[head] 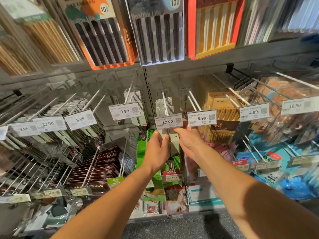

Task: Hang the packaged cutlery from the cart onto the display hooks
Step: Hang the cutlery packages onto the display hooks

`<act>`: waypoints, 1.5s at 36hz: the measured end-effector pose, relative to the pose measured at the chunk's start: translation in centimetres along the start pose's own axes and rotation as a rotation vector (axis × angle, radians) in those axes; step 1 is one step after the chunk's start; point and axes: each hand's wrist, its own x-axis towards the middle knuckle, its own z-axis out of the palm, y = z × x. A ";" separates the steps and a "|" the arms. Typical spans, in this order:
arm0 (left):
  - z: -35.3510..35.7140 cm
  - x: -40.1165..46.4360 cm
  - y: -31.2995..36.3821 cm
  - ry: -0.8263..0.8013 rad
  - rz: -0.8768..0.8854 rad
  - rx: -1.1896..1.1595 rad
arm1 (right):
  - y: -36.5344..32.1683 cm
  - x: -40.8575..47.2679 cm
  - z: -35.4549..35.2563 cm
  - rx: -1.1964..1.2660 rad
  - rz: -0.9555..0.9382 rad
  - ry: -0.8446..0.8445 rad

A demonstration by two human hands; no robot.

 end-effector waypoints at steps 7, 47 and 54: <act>0.3 2.7 -1.0 -0.037 -0.093 -0.049 | 0.1 0.4 -0.1 -0.305 -0.100 0.109; -1.9 -8.6 5.7 -0.244 -0.033 0.317 | -1.8 -13.4 -5.9 -0.544 -0.061 0.025; -2.6 -14.7 7.8 -0.333 0.020 0.269 | -2.3 -21.2 -7.9 -0.558 -0.061 0.093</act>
